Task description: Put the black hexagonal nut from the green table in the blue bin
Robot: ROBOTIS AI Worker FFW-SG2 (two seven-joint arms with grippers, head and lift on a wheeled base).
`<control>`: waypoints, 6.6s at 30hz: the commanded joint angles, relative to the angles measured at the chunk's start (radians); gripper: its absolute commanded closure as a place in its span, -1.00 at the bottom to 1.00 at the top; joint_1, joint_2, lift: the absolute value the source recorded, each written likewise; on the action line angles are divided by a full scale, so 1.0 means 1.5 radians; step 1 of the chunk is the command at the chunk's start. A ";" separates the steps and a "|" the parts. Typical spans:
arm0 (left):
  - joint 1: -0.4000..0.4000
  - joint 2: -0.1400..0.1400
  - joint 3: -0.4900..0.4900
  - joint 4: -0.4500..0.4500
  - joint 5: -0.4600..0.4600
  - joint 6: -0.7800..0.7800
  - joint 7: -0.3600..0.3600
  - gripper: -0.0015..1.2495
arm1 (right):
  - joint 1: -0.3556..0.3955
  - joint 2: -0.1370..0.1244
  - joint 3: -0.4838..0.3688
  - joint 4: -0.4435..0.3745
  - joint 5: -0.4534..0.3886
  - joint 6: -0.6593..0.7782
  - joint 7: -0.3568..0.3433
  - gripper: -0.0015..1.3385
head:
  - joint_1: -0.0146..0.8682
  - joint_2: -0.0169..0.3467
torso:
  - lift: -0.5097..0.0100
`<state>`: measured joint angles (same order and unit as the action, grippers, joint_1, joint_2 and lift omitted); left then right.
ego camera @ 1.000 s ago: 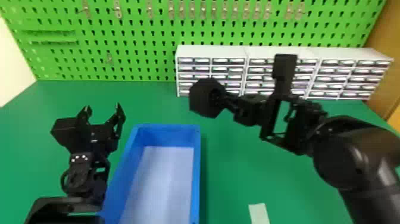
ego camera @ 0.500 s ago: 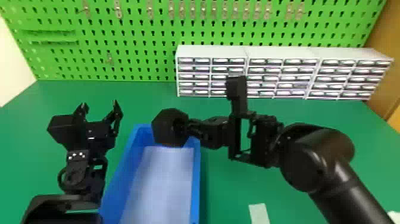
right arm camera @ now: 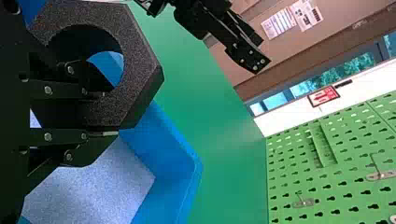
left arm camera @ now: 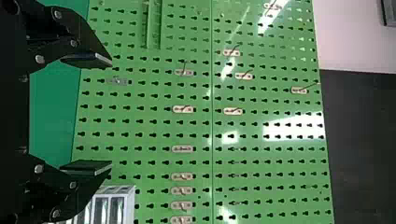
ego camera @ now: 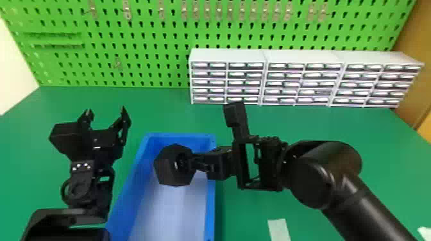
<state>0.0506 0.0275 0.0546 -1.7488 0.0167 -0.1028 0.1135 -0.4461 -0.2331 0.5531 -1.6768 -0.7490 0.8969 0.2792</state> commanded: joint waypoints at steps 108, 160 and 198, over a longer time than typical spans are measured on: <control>0.059 0.000 -0.059 -0.013 0.011 -0.006 0.013 -0.24 | 0.356 0.087 -0.372 -0.070 0.404 -0.542 -0.273 -0.52 | 0.52 -0.59 | 0.59; 0.045 0.000 -0.055 -0.011 0.028 0.043 -0.035 -0.24 | 0.364 0.088 -0.392 -0.071 0.414 -0.545 -0.273 -0.52 | 0.52 -0.59 | 0.59; 0.042 0.000 -0.057 -0.010 0.026 0.043 -0.035 -0.24 | 0.365 0.085 -0.390 -0.071 0.413 -0.544 -0.273 -0.52 | 0.52 -0.59 | 0.59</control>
<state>0.1150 0.0276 -0.0297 -1.7640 0.0556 -0.0383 0.0612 0.1001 -0.1058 -0.0304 -1.7840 -0.1286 0.0812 -0.1303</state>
